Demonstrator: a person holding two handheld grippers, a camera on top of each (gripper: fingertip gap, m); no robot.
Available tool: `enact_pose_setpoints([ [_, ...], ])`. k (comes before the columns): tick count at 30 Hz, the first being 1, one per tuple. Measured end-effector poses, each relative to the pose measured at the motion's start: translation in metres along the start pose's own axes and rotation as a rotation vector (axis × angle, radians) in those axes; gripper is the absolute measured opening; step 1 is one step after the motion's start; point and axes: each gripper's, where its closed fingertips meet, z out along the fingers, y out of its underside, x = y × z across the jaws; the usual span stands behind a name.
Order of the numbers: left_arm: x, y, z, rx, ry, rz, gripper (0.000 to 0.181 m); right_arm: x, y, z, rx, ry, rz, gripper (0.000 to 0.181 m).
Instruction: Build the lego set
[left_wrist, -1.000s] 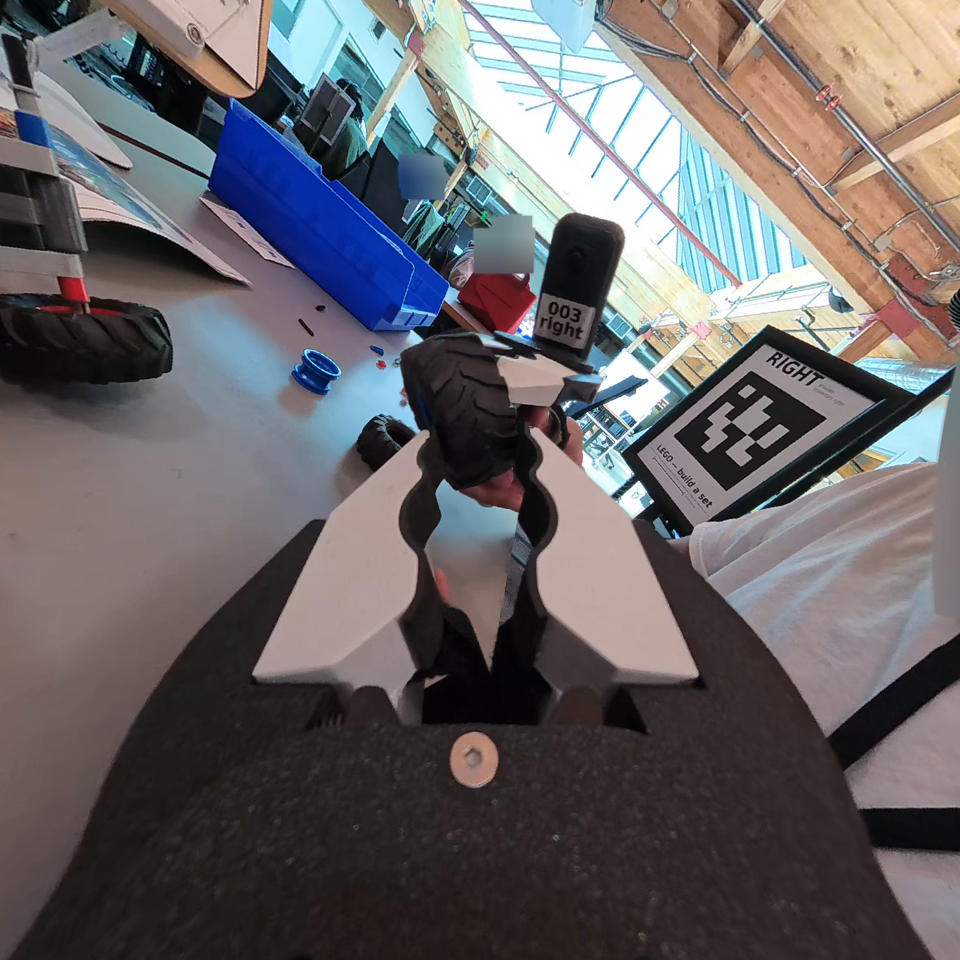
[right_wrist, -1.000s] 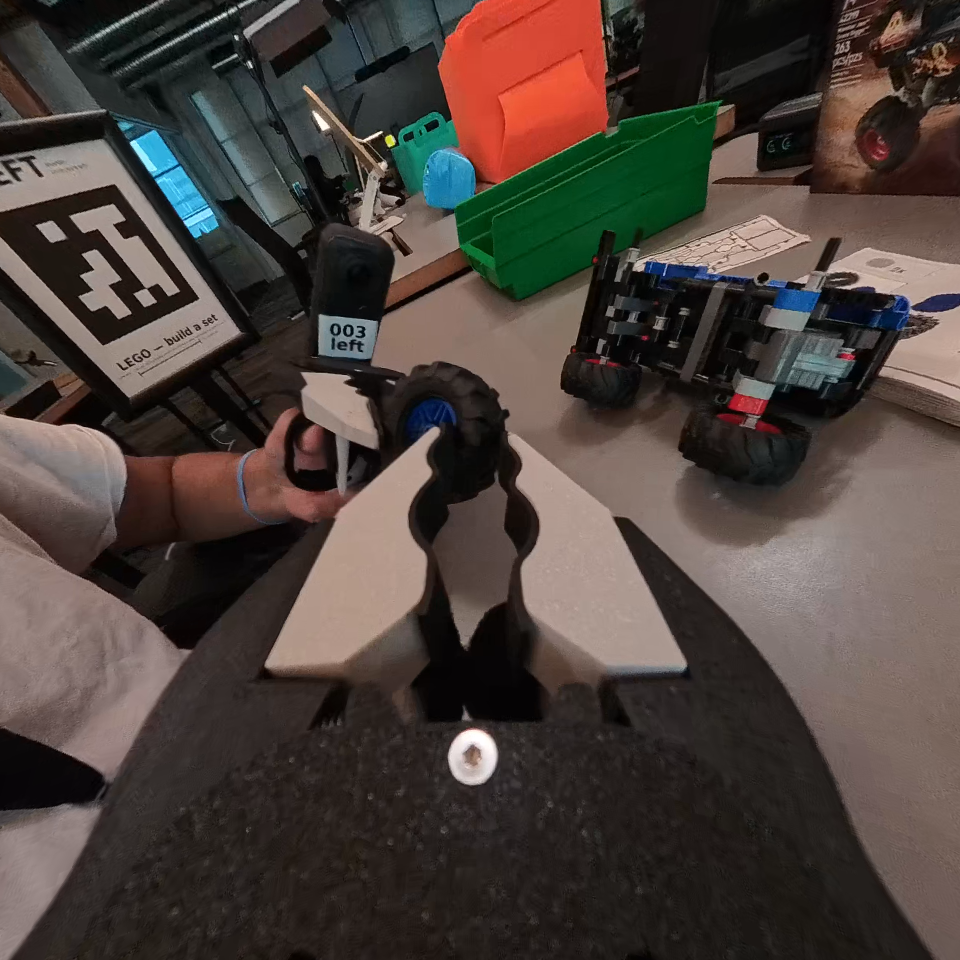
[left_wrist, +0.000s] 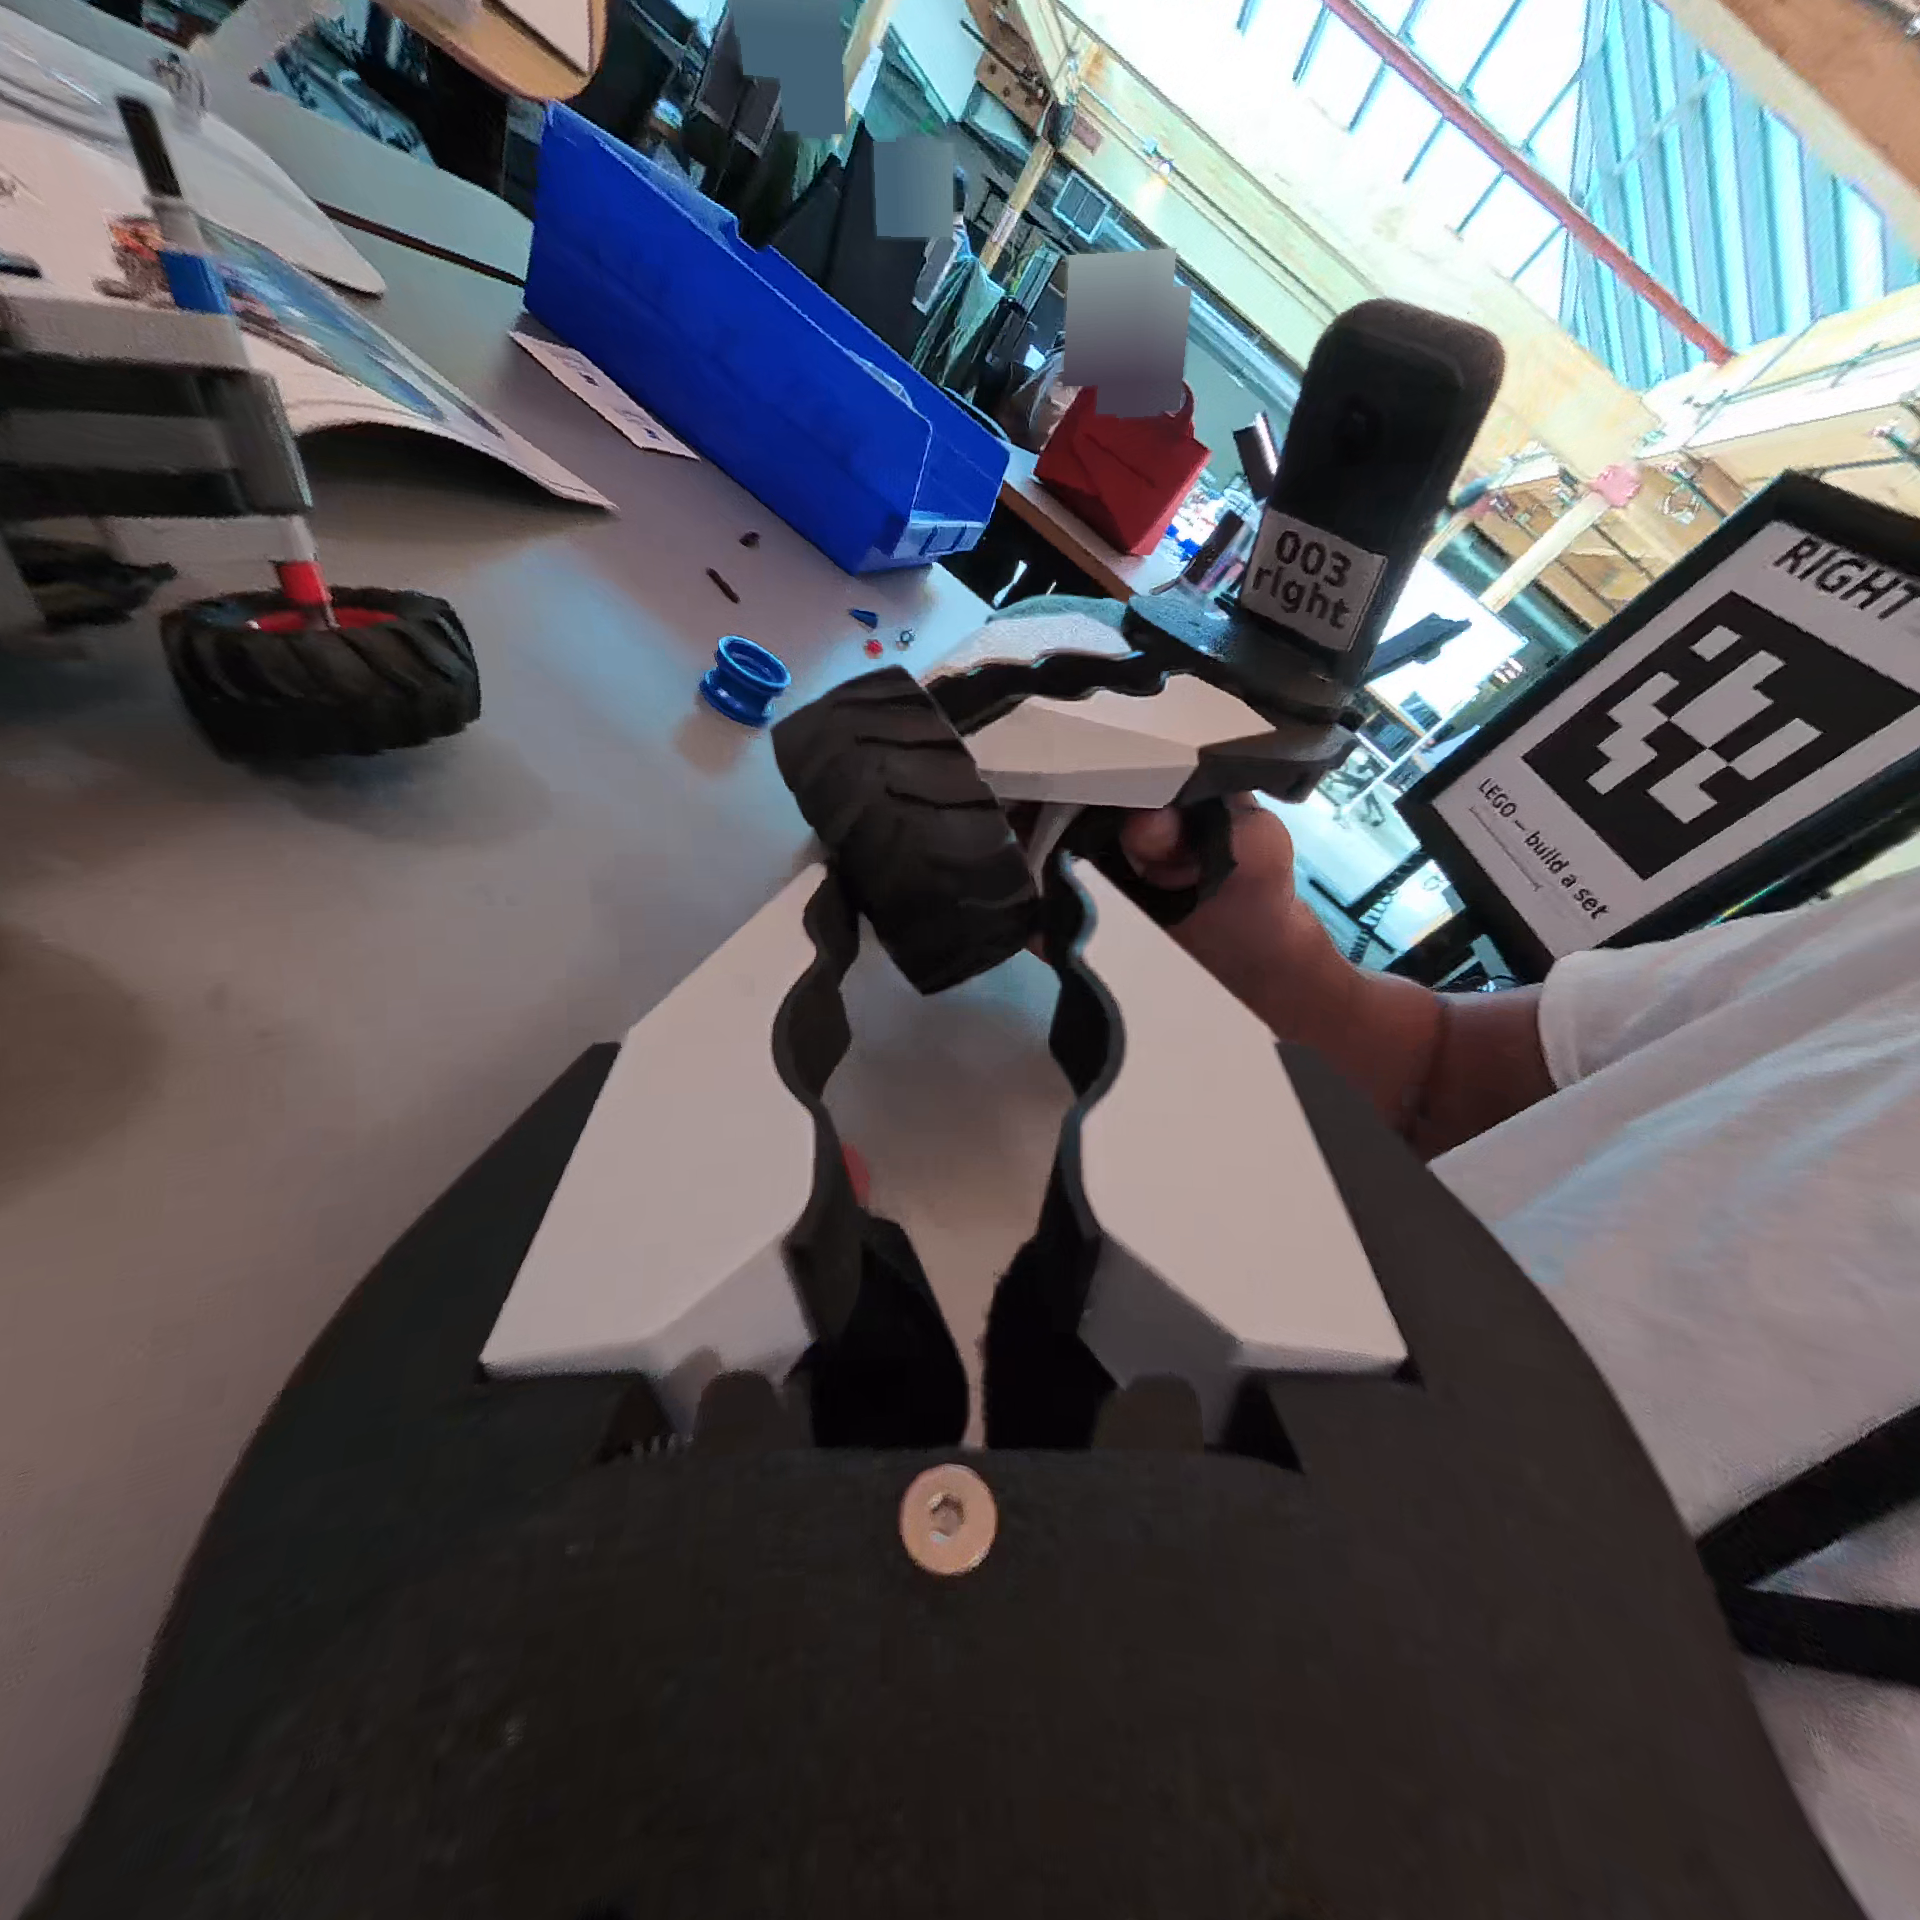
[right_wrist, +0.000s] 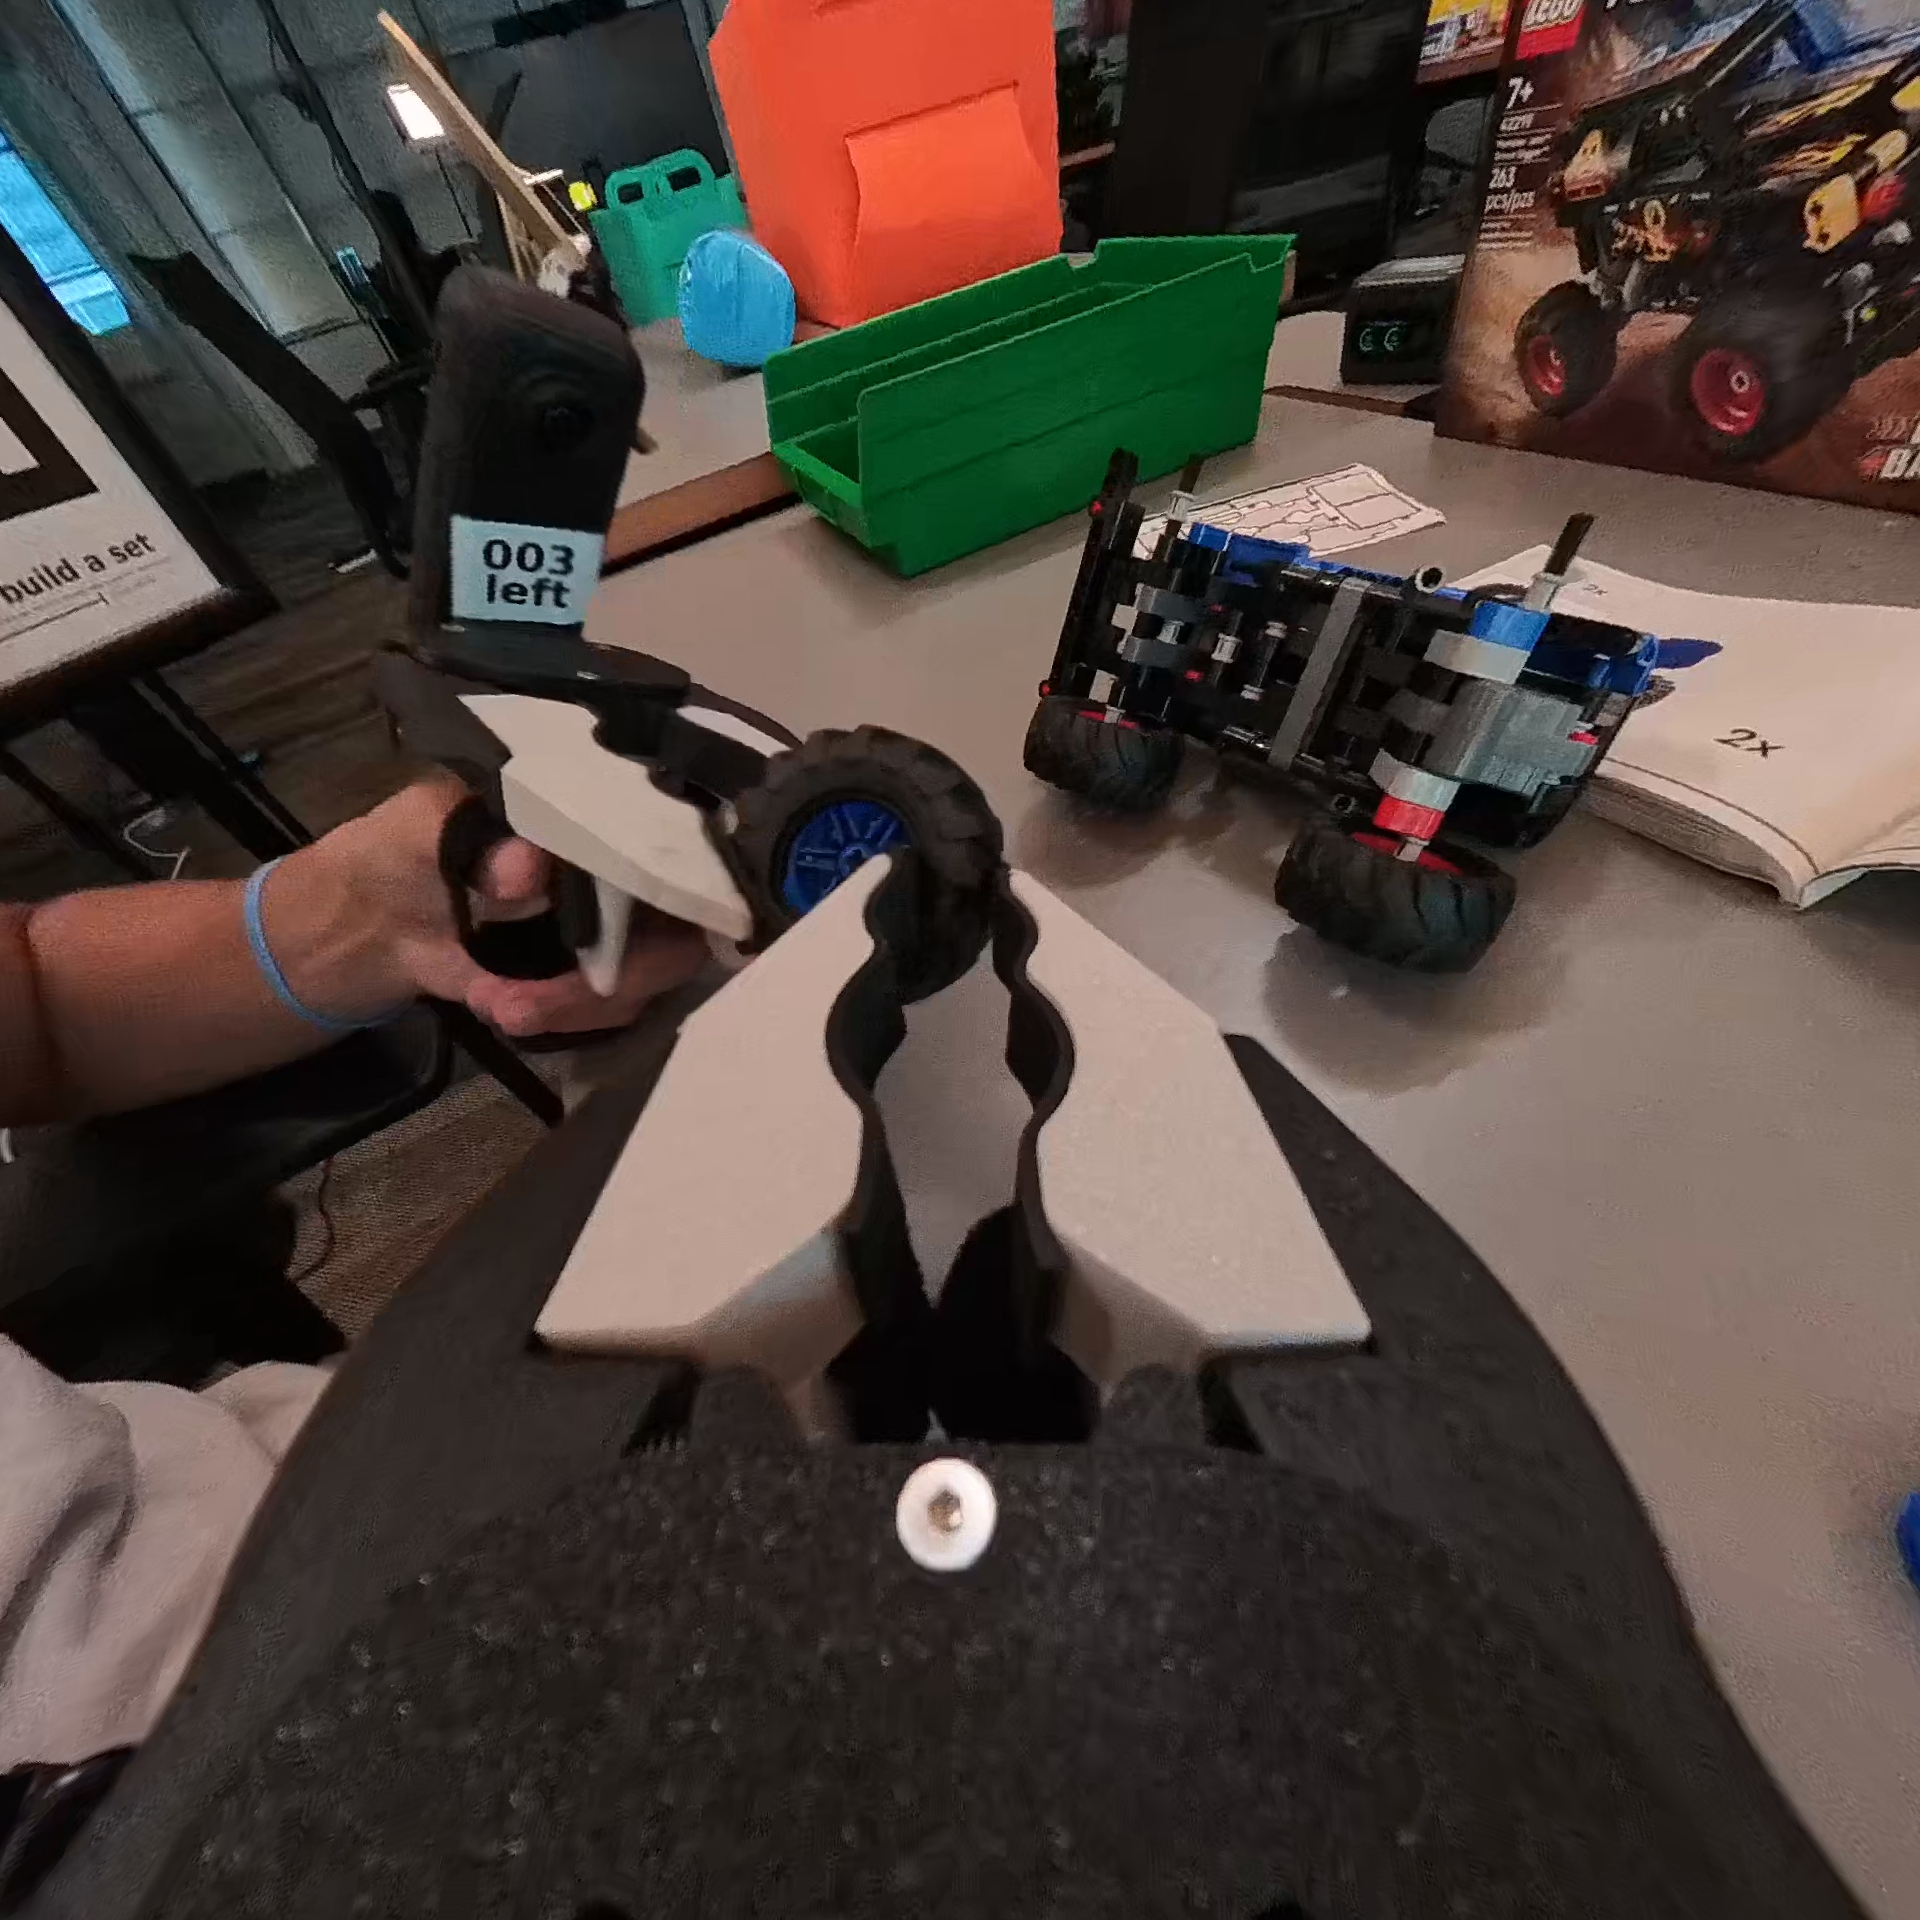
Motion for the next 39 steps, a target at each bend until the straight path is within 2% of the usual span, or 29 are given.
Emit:
enact_pose_setpoints([
  [2, -0.003, 0.000, 0.000, -0.012, -0.023, 0.011, 0.029, 0.001, 0.002, 0.000, -0.011, 0.014, -0.019, 0.014],
  [4, -0.004, 0.005, 0.001, -0.047, -0.028, 0.000, 0.028, 0.002, 0.003, 0.000, -0.023, 0.034, -0.132, 0.013],
  [6, 0.002, 0.003, 0.001, -0.048, 0.025, -0.044, 0.027, 0.000, -0.003, -0.002, 0.024, 0.051, -0.281, 0.016],
  [8, 0.010, -0.003, -0.001, -0.024, 0.109, -0.105, 0.027, -0.006, -0.012, -0.004, 0.094, 0.041, -0.351, 0.016],
  [13, 0.013, -0.006, -0.006, -0.015, 0.192, -0.202, 0.026, -0.008, -0.012, -0.002, 0.036, -0.035, -0.264, 0.013],
  [17, 0.008, -0.003, -0.007, -0.032, 0.172, -0.193, 0.026, -0.006, -0.008, 0.002, 0.027, -0.011, -0.230, 0.011],
  [20, 0.005, -0.007, -0.005, 0.007, 0.149, -0.156, 0.027, -0.002, -0.006, 0.004, 0.024, 0.008, -0.212, 0.010],
  [23, -0.001, -0.016, -0.005, 0.067, 0.080, -0.099, 0.031, 0.002, -0.004, 0.007, 0.028, 0.032, -0.181, 0.008],
  [25, -0.008, -0.026, -0.008, 0.142, -0.009, -0.035, 0.035, -0.001, -0.001, 0.009, 0.037, 0.013, -0.138, 0.000],
  [26, -0.014, -0.028, -0.010, 0.153, -0.074, 0.024, 0.025, -0.002, -0.004, 0.009, 0.065, 0.006, -0.091, 0.000],
  [28, -0.021, -0.020, -0.010, 0.095, -0.135, 0.072, 0.014, 0.000, 0.002, 0.011, 0.015, 0.030, -0.140, 0.000],
  [29, -0.022, -0.021, -0.012, 0.098, -0.122, 0.040, 0.014, 0.001, 0.005, 0.011, -0.017, 0.047, -0.158, 0.000],
  [31, -0.025, -0.021, -0.014, 0.108, -0.112, -0.021, 0.013, 0.000, -0.001, 0.007, 0.018, 0.041, -0.130, 0.000],
  [32, -0.030, -0.018, -0.015, 0.086, -0.142, -0.015, 0.014, 0.006, 0.004, 0.006, -0.020, 0.063, -0.137, 0.000],
  [36, -0.023, -0.019, -0.015, 0.097, -0.091, -0.015, 0.014, 0.022, 0.009, -0.002, -0.060, 0.064, -0.073, 0.000],
  [37, -0.022, -0.018, -0.014, 0.093, -0.082, -0.021, 0.014, 0.028, 0.014, -0.003, -0.103, 0.081, -0.055, 0.008],
  [39, -0.027, -0.007, -0.013, 0.012, -0.112, -0.039, 0.014, 0.026, 0.015, -0.005, -0.103, 0.030, -0.011, 0.005],
])
